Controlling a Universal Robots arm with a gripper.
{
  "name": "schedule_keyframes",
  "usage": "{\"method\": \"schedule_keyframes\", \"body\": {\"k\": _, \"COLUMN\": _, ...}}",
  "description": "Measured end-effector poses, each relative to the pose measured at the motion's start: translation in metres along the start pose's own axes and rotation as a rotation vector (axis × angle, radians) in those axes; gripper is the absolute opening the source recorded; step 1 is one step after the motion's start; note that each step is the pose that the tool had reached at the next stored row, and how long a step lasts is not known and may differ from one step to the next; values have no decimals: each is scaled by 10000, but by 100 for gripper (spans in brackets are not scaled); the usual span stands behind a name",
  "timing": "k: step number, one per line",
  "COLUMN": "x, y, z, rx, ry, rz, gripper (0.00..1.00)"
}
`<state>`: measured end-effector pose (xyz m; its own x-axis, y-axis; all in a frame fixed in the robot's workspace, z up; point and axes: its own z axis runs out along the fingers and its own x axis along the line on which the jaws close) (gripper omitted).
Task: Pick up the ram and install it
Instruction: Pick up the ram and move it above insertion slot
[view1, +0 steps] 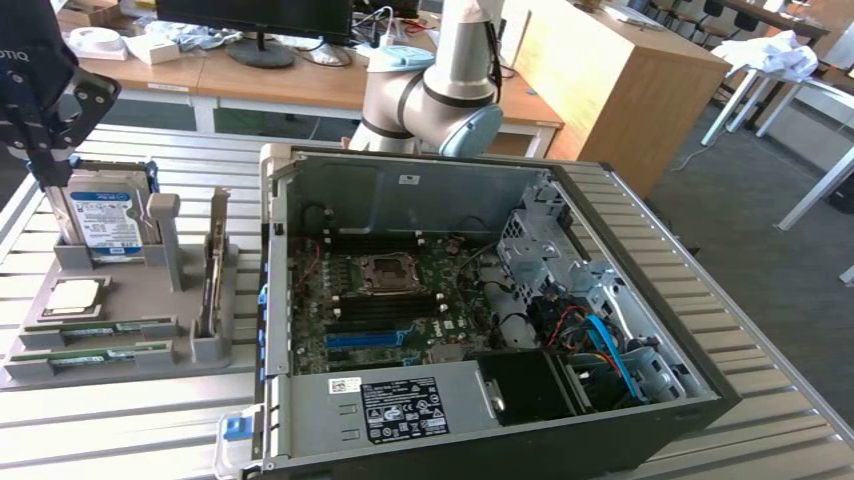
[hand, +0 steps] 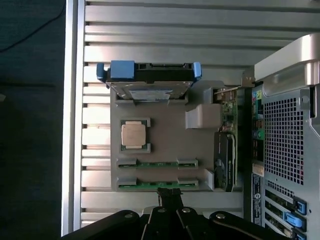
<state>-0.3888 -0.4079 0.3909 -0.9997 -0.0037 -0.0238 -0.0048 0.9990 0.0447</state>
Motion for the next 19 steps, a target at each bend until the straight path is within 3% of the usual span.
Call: {"method": "schedule_keyframes", "body": {"k": 19, "x": 0, "y": 0, "z": 6, "rx": -44, "ry": 124, "rz": -2773, "gripper": 10}}
